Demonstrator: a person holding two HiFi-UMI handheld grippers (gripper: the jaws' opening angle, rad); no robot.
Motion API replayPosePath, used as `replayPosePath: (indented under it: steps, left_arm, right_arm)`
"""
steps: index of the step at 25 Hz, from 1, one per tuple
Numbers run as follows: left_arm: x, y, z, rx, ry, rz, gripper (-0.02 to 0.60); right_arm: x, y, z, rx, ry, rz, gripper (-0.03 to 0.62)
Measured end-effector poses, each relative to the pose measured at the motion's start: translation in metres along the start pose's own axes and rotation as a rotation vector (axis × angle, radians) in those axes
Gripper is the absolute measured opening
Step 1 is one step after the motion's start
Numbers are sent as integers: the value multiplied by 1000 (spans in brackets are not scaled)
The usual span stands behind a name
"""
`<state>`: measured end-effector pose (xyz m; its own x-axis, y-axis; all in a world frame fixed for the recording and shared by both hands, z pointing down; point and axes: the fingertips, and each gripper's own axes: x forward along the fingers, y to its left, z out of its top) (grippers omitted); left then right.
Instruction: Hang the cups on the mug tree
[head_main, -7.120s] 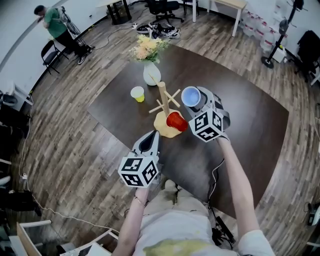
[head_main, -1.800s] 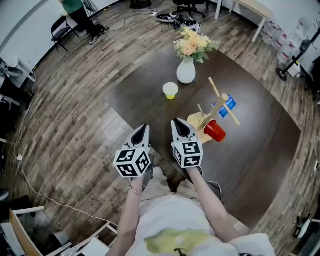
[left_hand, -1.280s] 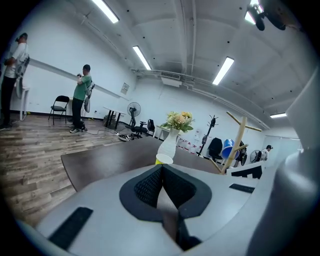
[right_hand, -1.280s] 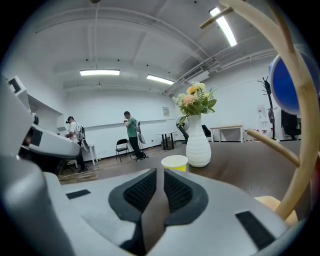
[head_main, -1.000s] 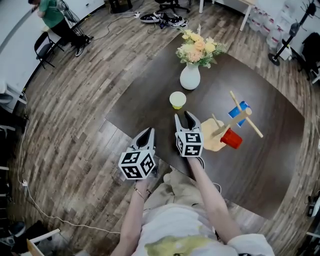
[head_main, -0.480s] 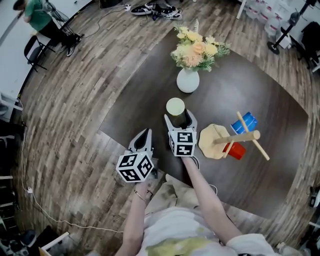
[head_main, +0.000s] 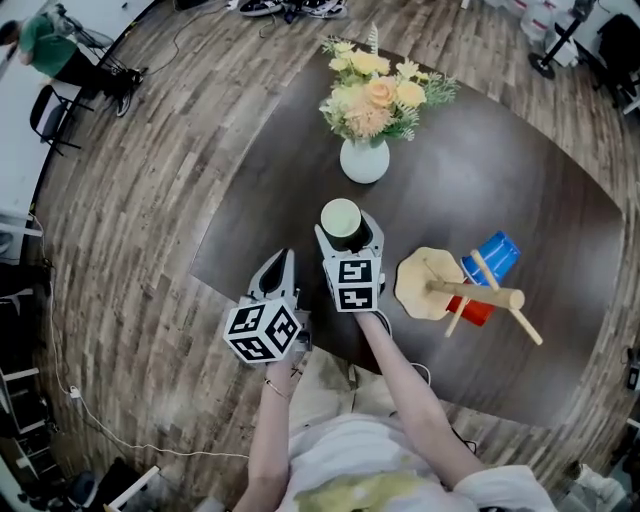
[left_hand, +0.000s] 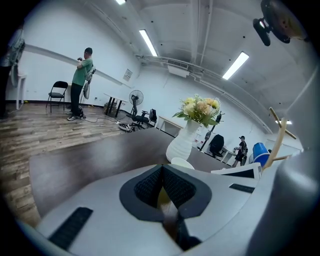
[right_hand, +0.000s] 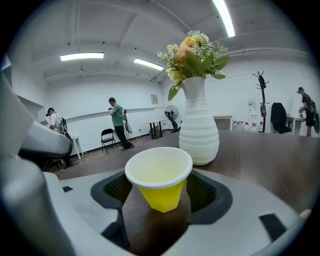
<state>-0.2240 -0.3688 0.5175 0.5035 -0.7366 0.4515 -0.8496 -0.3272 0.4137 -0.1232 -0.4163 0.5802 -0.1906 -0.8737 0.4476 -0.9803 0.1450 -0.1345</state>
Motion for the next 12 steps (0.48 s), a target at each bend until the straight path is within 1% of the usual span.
replayPosePath:
  steps: [2, 3, 7, 9, 12]
  left_arm:
    - [4, -1, 3, 7, 3, -15, 23]
    - [6, -1, 3, 12, 8, -24, 23]
    - [14, -1, 4, 30, 39, -79, 23]
    - [17, -2, 5, 38, 57, -113, 23]
    - [21, -9, 10, 72, 85, -186, 23]
  right_arm:
    - [1, -4, 0, -8, 4, -17, 335]
    - [0, -5, 0, -3, 1, -27, 321]
    - [-7, -11, 3, 61, -23, -71, 316]
    - [-14, -14, 6, 114, -41, -101, 314]
    - [-25, -19, 13, 228, -92, -160, 314]
